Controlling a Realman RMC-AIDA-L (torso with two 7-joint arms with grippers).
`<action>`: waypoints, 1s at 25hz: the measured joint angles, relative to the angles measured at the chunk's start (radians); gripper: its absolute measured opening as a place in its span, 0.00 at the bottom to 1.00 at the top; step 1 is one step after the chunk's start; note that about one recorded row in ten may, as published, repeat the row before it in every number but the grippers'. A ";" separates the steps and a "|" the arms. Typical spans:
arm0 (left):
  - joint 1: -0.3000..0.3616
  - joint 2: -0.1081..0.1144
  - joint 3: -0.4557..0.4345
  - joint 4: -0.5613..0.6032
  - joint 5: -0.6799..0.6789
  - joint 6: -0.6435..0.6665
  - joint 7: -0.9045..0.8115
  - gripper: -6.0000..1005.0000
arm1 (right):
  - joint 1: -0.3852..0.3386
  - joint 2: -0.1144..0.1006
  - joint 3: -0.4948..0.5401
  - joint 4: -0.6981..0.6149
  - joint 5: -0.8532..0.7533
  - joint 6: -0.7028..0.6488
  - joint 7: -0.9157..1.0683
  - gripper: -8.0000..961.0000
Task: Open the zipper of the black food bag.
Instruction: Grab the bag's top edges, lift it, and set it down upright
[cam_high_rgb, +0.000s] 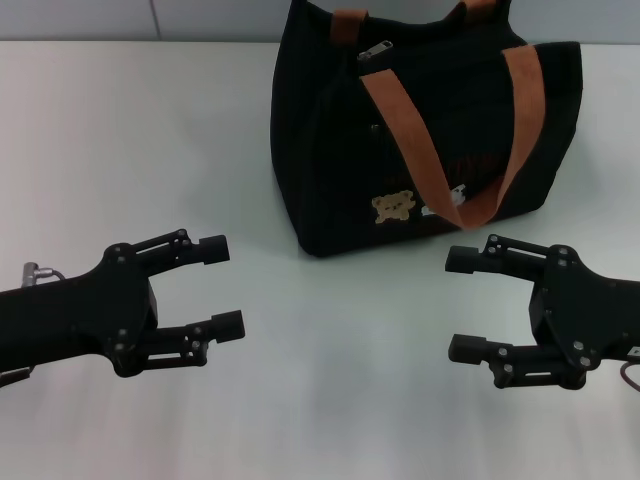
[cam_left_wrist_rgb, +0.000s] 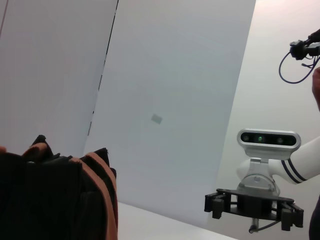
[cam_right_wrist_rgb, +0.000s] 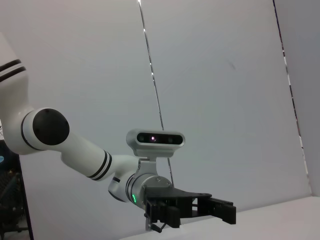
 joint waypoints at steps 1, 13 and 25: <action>0.001 -0.002 0.000 -0.001 0.000 -0.003 0.002 0.84 | 0.000 0.001 0.000 -0.001 0.000 0.000 0.000 0.87; 0.006 -0.023 0.000 -0.001 0.000 -0.049 0.006 0.80 | -0.010 0.011 0.001 -0.002 0.000 0.001 -0.002 0.87; -0.025 -0.051 -0.013 -0.144 -0.068 -0.291 0.130 0.77 | -0.079 0.013 0.188 0.004 0.008 0.076 -0.022 0.87</action>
